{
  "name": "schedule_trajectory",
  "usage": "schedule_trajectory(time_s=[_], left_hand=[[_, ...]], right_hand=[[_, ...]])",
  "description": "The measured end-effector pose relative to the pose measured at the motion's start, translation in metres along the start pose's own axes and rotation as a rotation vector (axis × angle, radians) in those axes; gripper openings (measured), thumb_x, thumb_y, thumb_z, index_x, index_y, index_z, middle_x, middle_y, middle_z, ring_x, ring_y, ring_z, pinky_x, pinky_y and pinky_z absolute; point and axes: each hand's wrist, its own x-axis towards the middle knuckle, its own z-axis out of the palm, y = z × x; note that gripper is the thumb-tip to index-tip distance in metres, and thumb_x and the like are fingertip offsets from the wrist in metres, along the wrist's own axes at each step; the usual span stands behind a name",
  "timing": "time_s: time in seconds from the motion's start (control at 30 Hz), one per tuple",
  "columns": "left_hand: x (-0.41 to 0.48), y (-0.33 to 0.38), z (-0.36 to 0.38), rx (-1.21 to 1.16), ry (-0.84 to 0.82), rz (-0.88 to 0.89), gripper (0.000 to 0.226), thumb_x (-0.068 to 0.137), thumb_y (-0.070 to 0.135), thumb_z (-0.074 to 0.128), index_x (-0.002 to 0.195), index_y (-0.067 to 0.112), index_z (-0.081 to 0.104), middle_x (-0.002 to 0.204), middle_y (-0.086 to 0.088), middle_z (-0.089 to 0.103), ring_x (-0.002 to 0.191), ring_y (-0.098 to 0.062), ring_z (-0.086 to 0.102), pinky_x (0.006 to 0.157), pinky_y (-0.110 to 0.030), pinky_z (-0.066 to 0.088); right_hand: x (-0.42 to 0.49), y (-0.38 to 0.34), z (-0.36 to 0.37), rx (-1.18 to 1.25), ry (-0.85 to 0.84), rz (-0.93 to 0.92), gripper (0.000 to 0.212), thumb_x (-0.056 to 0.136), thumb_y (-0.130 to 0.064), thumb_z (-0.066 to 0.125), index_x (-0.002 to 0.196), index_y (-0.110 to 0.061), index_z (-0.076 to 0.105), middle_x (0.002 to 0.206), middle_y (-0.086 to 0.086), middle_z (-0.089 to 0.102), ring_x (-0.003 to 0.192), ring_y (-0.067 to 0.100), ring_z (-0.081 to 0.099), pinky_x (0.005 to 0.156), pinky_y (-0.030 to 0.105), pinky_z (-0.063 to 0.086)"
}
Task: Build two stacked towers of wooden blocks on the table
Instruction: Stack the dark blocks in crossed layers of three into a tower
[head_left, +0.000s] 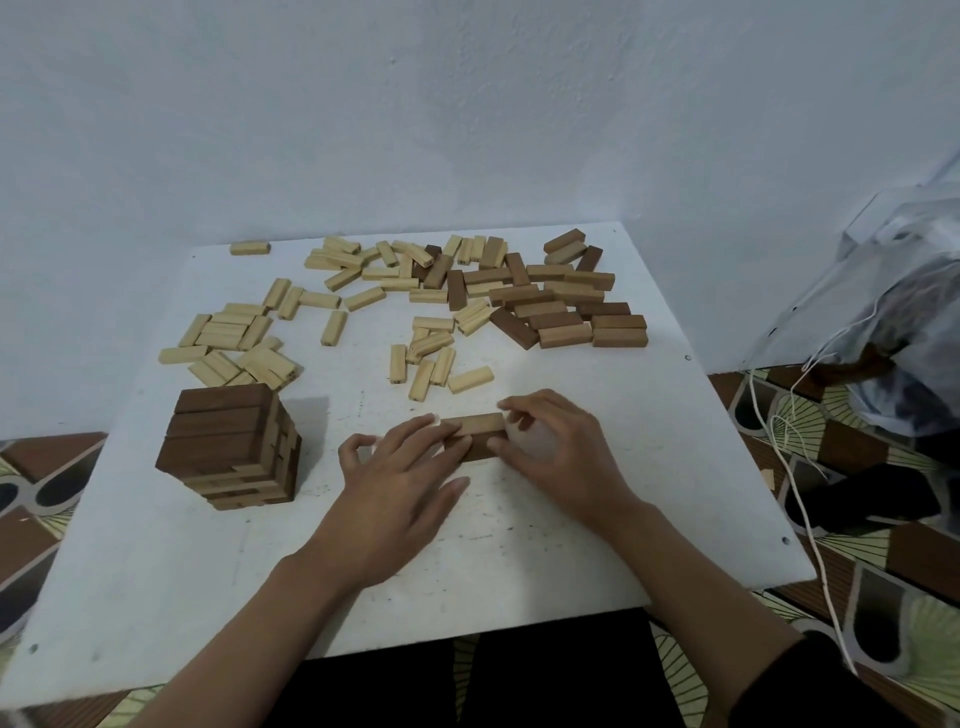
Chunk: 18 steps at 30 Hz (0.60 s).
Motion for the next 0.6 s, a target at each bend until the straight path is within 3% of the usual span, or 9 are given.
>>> schedule_trajectory(time_s=[0.13,0.27,0.47,0.6], left_hand=[[0.0,-0.008,0.0,-0.007,0.014,0.021,0.04,0.105,0.046,0.042,0.14,0.034,0.057,0.156,0.019,0.041,0.148,-0.004,0.028,0.105,-0.049,0.025],[-0.006,-0.01,0.004,-0.155,0.074,0.016,0.037,0.103,0.033,0.052,0.138,0.024,0.062,0.152,0.018,0.048,0.148,-0.002,0.031,0.104,-0.047,0.031],[-0.018,-0.011,-0.001,-0.248,0.057,0.055,0.037,0.102,0.027,0.06,0.139,0.022,0.062,0.152,0.017,0.048,0.146,-0.001,0.034,0.107,-0.046,0.033],[-0.023,-0.017,-0.005,-0.269,0.007,0.071,0.039,0.101,0.025,0.062,0.14,0.022,0.061,0.154,0.018,0.045,0.147,0.0,0.032,0.109,-0.047,0.034]], right_hand=[[0.026,0.012,-0.015,-0.203,0.191,0.057,0.027,0.097,-0.026,0.062,0.121,-0.016,0.066,0.119,-0.002,0.064,0.114,0.015,0.054,0.098,0.047,0.046],[0.052,0.024,-0.024,-0.505,0.09,0.207,0.036,0.099,-0.023,0.051,0.135,-0.016,0.057,0.141,0.0,0.052,0.136,0.024,0.038,0.101,0.049,0.031],[0.058,0.027,-0.018,-0.62,0.009,0.227,0.044,0.097,-0.014,0.048,0.14,-0.017,0.054,0.146,-0.003,0.047,0.141,0.023,0.03,0.103,0.052,0.027],[0.052,0.019,-0.013,-0.58,0.031,0.215,0.045,0.093,-0.007,0.05,0.136,-0.016,0.058,0.138,-0.001,0.052,0.136,0.021,0.037,0.104,0.049,0.027]])
